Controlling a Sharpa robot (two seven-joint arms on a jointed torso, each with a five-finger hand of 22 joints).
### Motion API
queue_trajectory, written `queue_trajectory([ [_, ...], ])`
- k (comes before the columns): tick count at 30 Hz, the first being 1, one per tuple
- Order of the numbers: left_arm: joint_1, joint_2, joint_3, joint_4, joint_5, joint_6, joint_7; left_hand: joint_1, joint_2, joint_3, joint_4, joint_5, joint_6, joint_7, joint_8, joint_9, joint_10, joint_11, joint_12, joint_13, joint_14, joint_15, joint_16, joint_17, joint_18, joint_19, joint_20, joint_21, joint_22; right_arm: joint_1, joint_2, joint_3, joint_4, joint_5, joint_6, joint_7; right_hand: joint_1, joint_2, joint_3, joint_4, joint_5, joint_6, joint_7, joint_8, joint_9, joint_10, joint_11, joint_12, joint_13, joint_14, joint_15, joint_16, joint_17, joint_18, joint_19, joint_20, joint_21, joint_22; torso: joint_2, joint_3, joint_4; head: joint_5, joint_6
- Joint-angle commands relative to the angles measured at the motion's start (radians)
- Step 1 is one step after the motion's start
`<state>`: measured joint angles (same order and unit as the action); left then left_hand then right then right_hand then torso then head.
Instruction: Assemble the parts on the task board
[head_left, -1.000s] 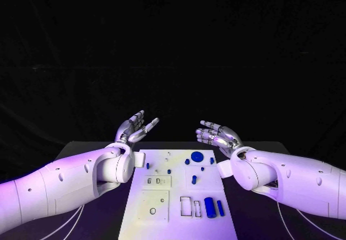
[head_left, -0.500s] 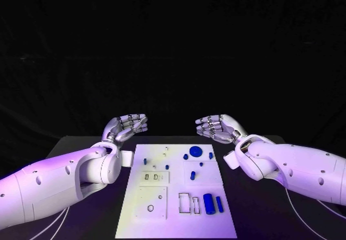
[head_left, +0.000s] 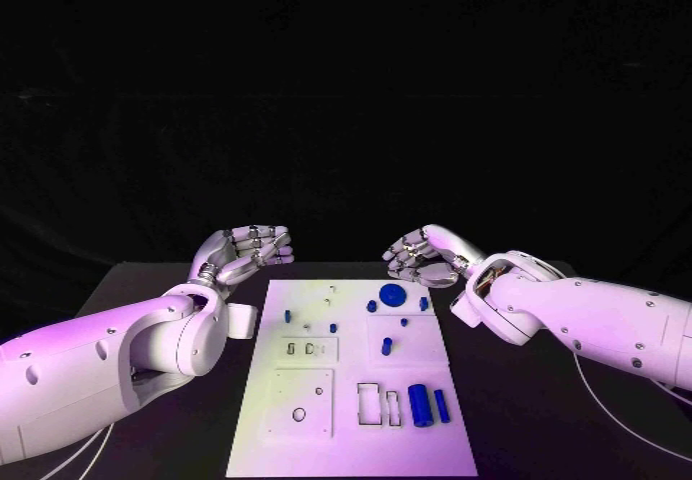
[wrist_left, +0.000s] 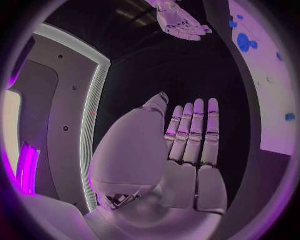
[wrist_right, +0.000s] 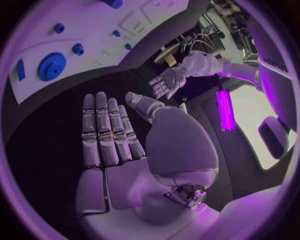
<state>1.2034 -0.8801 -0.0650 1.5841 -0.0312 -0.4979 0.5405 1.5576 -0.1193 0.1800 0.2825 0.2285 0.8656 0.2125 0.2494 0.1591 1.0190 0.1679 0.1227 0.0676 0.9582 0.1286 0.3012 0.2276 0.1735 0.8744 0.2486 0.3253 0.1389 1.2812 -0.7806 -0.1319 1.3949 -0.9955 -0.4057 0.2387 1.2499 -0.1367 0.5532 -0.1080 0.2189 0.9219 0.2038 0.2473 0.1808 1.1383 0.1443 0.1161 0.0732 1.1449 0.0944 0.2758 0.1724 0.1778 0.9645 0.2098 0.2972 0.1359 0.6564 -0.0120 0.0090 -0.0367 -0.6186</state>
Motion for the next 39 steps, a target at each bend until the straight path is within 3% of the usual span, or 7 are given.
queue_trajectory([
  [1, 0.007, -0.02, 0.002, 0.041, -0.046, 0.061, -0.004, -0.004, -0.011, 0.003, 0.0, -0.004, 0.009, 0.0, -0.002, 0.001, 0.004, 0.0, -0.003, -0.001, 0.007, 0.002, 0.005, 0.002, 0.012, 0.007, -0.002, 0.004, 0.001, 0.012, 0.011, 0.002, 0.0, -0.354, 0.106, -0.15, 0.001, -0.035, -0.051, -0.011, 0.014, 0.052, -0.033, 0.021, 0.019, 0.093, -0.05, -0.007, 0.015, 0.26, -0.079, 0.156, 0.107, 0.003, 0.206, -0.09, 0.18, 0.093, 0.034, -0.0029, 0.0097, -0.008, 0.004],
  [8, 0.021, -0.053, 0.003, 0.099, -0.051, 0.075, -0.011, -0.007, -0.019, 0.01, 0.0, -0.005, 0.011, 0.0, -0.004, 0.002, 0.011, 0.0, -0.017, -0.001, 0.006, 0.001, 0.003, 0.012, 0.011, 0.039, -0.013, 0.027, 0.01, 0.03, 0.032, 0.003, 0.001, -0.548, 0.127, -0.232, -0.025, -0.069, -0.033, 0.014, 0.007, 0.051, -0.039, 0.009, 0.034, 0.098, -0.069, -0.035, 0.038, 0.318, -0.098, 0.399, 0.317, -0.003, 0.261, -0.117, 0.358, 0.218, 0.064, -0.0072, 0.0167, -0.019, 0.011],
  [10, 0.025, -0.057, 0.003, 0.108, -0.051, 0.077, -0.012, -0.008, -0.02, 0.013, 0.0, -0.005, 0.011, 0.0, -0.005, 0.002, 0.013, 0.0, -0.022, -0.001, 0.006, 0.0, 0.001, 0.015, 0.011, 0.048, -0.016, 0.033, 0.012, 0.033, 0.039, 0.003, -0.001, -0.582, 0.132, -0.249, -0.039, -0.077, -0.029, 0.031, 0.008, 0.05, -0.04, 0.008, 0.042, 0.062, -0.056, -0.051, 0.038, 0.372, -0.094, 0.708, 0.63, -0.057, 0.382, -0.118, 0.695, 0.634, 0.069, -0.0083, 0.0184, -0.021, 0.011],
  [11, 0.026, -0.059, 0.003, 0.113, -0.051, 0.078, -0.013, -0.009, -0.02, 0.014, 0.0, -0.005, 0.011, 0.0, -0.006, 0.002, 0.013, 0.0, -0.023, -0.001, 0.006, 0.0, 0.001, 0.016, 0.011, 0.051, -0.017, 0.036, 0.013, 0.034, 0.043, 0.003, -0.002, -0.601, 0.135, -0.258, -0.039, -0.077, -0.029, 0.031, 0.008, 0.05, -0.04, 0.008, 0.042, 0.062, -0.056, -0.051, 0.038, 0.372, -0.094, 0.708, 0.63, -0.057, 0.382, -0.118, 0.695, 0.634, 0.075, -0.0097, 0.0202, -0.023, 0.012],
  [15, 0.029, -0.063, 0.003, 0.124, -0.047, 0.079, -0.014, -0.009, -0.021, 0.015, 0.0, -0.005, 0.011, 0.0, -0.006, 0.002, 0.015, -0.001, -0.026, -0.001, 0.006, -0.001, 0.001, 0.018, 0.011, 0.058, -0.019, 0.042, 0.016, 0.038, 0.06, 0.003, -0.014, -0.652, 0.148, -0.284, -0.036, -0.09, -0.019, 0.05, 0.001, 0.041, -0.033, 0.004, 0.059, 0.025, -0.048, -0.047, 0.048, 0.367, -0.085, 0.987, 0.923, -0.097, 0.431, -0.105, 0.948, 0.948, 0.085, -0.0124, 0.0221, -0.028, 0.015],
  [31, 0.033, -0.071, 0.003, 0.13, -0.036, 0.078, -0.017, -0.01, -0.022, 0.017, 0.0, -0.005, 0.01, 0.001, -0.007, 0.002, 0.015, 0.0, -0.03, -0.001, 0.005, -0.001, 0.0, 0.02, 0.01, 0.063, -0.021, 0.047, 0.017, 0.037, 0.096, 0.003, -0.05, -0.702, 0.189, -0.3, -0.021, -0.089, -0.023, 0.065, -0.005, 0.032, -0.042, 0.002, 0.08, -0.003, -0.044, -0.043, 0.06, 0.363, -0.078, 1.083, 1.022, -0.11, 0.441, -0.092, 1.054, 1.089, 0.104, -0.0214, 0.0343, -0.04, 0.011],
  [39, 0.034, -0.071, 0.003, 0.128, -0.03, 0.078, -0.02, -0.01, -0.022, 0.017, 0.0, -0.005, 0.01, 0.002, -0.008, 0.002, 0.014, 0.0, -0.031, -0.001, 0.004, -0.001, -0.001, 0.02, 0.01, 0.064, -0.021, 0.048, 0.018, 0.034, 0.109, 0.002, -0.056, -0.7, 0.196, -0.293, -0.02, -0.087, -0.018, 0.07, -0.006, 0.034, -0.045, 0.004, 0.085, 0.005, -0.047, -0.042, 0.065, 0.366, -0.079, 1.102, 1.044, -0.116, 0.454, -0.092, 1.082, 1.129, 0.113, -0.0203, 0.0321, -0.035, 0.012],
])
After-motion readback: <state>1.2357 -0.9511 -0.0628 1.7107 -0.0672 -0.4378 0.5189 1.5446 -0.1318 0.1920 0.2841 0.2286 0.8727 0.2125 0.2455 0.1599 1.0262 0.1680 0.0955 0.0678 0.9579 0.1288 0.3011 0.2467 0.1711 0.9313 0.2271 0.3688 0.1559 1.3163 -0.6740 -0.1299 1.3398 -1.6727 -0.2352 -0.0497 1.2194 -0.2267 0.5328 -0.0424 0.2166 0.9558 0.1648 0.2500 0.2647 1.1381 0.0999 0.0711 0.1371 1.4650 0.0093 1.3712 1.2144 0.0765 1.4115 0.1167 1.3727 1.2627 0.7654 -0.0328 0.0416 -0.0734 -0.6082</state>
